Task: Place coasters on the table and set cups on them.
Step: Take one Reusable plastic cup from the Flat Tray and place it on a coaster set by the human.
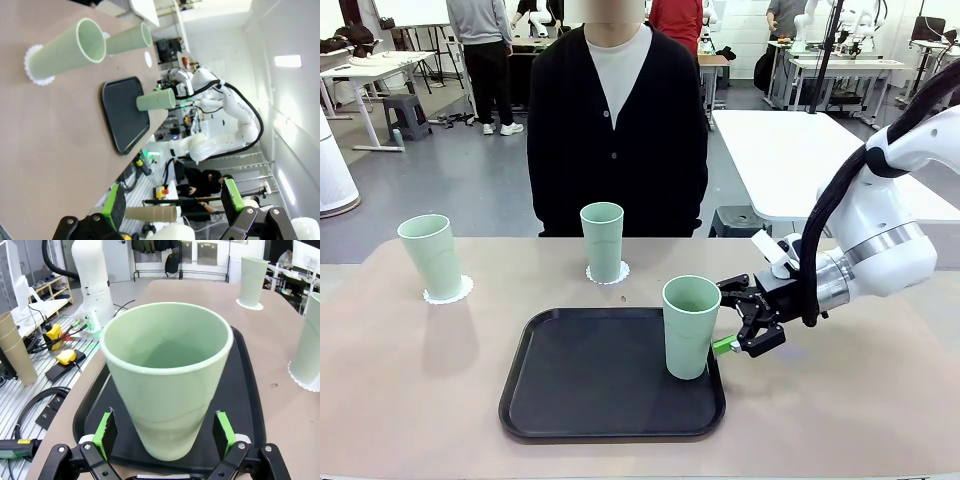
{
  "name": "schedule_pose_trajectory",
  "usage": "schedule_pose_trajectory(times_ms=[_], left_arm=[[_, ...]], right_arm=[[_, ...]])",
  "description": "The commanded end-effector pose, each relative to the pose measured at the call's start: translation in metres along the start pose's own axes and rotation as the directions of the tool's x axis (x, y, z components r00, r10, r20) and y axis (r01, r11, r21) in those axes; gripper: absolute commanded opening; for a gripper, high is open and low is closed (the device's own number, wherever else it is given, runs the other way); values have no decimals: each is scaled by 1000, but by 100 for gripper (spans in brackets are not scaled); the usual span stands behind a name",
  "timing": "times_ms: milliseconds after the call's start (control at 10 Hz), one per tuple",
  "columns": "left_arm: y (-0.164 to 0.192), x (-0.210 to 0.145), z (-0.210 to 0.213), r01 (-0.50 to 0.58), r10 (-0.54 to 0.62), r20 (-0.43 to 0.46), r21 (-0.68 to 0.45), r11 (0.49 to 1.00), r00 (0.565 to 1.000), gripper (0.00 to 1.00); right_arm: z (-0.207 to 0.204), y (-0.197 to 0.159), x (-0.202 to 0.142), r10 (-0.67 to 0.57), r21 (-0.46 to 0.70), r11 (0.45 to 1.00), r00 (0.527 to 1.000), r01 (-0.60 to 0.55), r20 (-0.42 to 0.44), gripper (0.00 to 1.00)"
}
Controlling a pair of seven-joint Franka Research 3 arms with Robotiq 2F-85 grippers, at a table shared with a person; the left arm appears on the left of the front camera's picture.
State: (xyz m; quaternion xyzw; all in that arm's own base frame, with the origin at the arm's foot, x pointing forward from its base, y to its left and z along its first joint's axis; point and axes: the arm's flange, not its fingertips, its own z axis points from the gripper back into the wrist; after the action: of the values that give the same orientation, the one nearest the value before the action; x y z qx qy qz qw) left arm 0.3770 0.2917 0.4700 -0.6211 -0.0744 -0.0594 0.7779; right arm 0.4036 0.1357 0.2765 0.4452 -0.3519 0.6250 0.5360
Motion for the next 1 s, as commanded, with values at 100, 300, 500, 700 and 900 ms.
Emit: schedule_pose_trajectory(times_ms=[100,300,500,700,900], left_arm=[[-1,0,1,-4,4,10,0,1000,1000,100],[-1,0,1,-4,4,10,0,1000,1000,100],[-1,0,1,-4,4,10,0,1000,1000,100],[-1,0,1,-4,4,10,0,1000,1000,100],[-1,0,1,-4,4,10,0,1000,1000,100]], right_arm=[[-18,-14,-2,-19,-19,1000,1000,19,8,100],[-27,-17,0,-19,-6,1000,1000,19,13,100],[-34,-19,1,-24,18,1000,999,23,25,100],[-41,-19,2,-22,37,999,999,20,35,100],[-44,-20,2,-17,62,998,998,14,54,100]])
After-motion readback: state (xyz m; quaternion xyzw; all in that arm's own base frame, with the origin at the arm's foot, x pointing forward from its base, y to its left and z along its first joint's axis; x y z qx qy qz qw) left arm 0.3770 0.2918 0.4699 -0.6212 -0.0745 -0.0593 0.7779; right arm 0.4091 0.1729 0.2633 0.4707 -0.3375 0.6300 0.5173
